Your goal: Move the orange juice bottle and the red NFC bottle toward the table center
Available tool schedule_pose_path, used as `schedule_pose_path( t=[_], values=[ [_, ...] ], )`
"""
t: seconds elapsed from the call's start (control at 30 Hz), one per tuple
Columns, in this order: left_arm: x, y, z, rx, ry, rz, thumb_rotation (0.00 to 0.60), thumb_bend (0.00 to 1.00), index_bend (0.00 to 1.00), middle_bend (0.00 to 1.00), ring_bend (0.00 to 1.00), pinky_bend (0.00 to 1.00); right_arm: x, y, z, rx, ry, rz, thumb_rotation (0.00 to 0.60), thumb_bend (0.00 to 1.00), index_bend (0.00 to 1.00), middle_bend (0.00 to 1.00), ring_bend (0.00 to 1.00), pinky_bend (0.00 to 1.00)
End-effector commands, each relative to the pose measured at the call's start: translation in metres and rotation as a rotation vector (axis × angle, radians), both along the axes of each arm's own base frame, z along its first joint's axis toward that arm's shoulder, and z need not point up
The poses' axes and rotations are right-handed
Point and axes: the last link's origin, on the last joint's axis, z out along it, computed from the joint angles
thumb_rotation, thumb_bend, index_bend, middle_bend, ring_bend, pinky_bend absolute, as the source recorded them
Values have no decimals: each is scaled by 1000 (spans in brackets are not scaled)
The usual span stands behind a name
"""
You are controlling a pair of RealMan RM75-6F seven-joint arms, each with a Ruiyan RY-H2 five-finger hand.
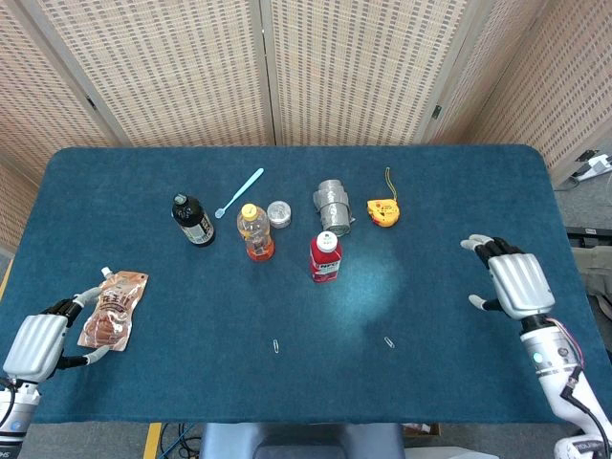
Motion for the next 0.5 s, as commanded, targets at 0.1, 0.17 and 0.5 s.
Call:
schedule_pose_path(
  t=[0.1,0.17,0.5],
  values=[
    [0,-1,0,6,-13,-36,600,75,196,291,306,450,-24,41,12,-63,15,-41,600,0,265,226,188,395],
    [0,-1,0,5,-8,-35,600,75,196,291,306,449,-30,54,16,-83,7,-54,600,0,265,225,188,395],
    [0,-2,-1,-2,-4,-37,600,75,196,291,306,450,-54,88,32,-161,-19,-101,600,0,265,226,188,395]
  ],
)
